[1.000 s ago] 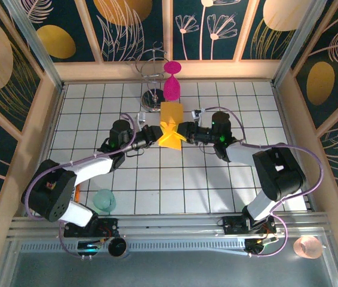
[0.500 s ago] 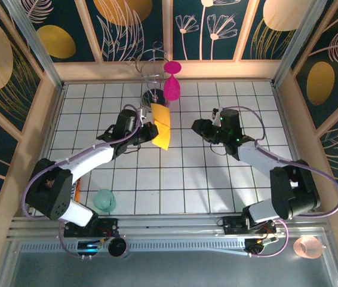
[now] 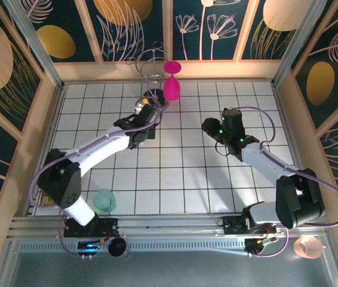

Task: Fold a paper plane with a square sheet of paper (pick it up from the middle)
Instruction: Turn over the paper at the center of the table.

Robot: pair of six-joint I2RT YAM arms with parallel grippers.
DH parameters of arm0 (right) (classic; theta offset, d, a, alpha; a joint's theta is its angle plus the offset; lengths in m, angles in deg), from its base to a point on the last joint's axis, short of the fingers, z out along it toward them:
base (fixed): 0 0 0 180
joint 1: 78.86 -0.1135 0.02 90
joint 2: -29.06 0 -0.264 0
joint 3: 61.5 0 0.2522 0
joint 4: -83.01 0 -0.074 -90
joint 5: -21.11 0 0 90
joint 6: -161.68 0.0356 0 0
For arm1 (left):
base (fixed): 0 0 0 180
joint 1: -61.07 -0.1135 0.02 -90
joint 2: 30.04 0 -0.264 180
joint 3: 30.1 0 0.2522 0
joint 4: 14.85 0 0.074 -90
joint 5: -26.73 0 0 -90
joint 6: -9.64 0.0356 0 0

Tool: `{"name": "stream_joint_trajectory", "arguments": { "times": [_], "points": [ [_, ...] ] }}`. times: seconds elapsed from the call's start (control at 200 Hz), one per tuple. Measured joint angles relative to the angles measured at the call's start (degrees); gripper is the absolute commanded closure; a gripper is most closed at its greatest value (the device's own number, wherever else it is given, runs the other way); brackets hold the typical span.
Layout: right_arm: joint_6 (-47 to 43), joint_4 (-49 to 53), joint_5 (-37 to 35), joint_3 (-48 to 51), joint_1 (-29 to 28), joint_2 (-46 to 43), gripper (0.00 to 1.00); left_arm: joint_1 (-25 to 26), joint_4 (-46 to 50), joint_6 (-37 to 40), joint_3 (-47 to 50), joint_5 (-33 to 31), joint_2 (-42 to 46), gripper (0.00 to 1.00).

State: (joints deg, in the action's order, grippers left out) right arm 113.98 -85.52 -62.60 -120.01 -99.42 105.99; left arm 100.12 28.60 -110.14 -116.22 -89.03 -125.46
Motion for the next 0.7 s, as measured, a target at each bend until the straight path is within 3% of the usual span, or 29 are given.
{"name": "stream_joint_trajectory", "arguments": {
  "times": [0.145,0.295,0.38,0.701],
  "points": [
    [0.20,0.46,-1.14,0.09,0.55,-0.26,0.61,2.91,3.10,-0.72,-2.54,-4.96,-7.28,0.96],
    [0.52,0.81,-2.01,0.74,1.20,-1.03,0.62,4.76,2.99,-2.19,-3.32,-3.80,-12.17,0.93],
    [1.05,0.83,-1.99,1.22,1.29,-1.03,0.62,5.46,1.64,-3.13,-3.28,-0.35,-13.57,0.89],
    [1.73,0.81,-1.22,2.58,1.40,-0.92,0.62,5.60,-10.03,-7.34,1.97,17.09,-12.92,0.53]
  ]
}}
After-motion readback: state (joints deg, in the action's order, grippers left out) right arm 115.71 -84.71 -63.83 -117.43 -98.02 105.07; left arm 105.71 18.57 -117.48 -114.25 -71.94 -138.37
